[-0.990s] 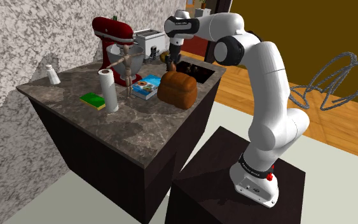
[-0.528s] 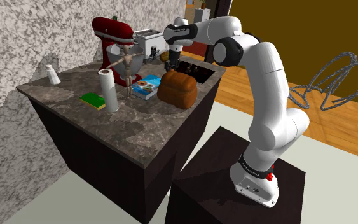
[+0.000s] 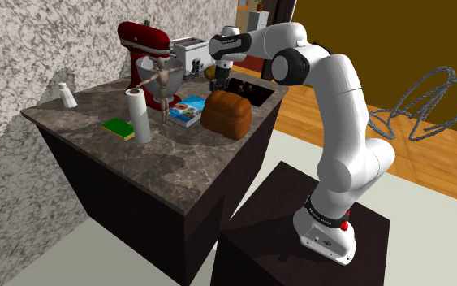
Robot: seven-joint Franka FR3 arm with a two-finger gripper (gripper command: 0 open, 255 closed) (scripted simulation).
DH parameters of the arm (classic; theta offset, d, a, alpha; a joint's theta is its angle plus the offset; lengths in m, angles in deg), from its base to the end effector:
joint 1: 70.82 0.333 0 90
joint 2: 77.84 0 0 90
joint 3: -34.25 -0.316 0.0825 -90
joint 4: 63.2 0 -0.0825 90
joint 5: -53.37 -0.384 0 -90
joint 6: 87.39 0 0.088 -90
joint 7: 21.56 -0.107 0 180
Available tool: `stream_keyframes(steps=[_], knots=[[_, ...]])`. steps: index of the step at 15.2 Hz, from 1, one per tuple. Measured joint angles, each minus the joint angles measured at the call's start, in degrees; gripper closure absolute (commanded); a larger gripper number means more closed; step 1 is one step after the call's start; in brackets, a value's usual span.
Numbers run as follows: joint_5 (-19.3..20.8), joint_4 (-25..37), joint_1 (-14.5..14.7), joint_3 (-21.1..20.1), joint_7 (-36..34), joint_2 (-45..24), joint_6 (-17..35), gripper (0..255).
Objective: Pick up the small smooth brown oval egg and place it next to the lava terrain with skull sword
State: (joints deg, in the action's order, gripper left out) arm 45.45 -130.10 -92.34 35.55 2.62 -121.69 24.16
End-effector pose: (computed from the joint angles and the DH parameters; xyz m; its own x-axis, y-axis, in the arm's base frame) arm 0.7027 -0.2803 0.3396 0.9981 -0.0225 0.0570 -0.0168 -0.9950 -0.0986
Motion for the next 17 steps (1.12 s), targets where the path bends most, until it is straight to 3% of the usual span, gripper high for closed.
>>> stream_keyframes(steps=[1, 7, 12, 17], knots=[[0.0, 0.01, 0.0, 0.0, 0.0, -0.01, 0.0, 0], [0.0, 0.02, 0.0, 0.0, 0.0, -0.01, 0.0, 0], [0.19, 4.76, -0.38, 0.11, -0.33, 1.01, -5.67, 0], [0.2, 4.51, -0.47, 0.14, -0.26, 1.61, -6.11, 0]])
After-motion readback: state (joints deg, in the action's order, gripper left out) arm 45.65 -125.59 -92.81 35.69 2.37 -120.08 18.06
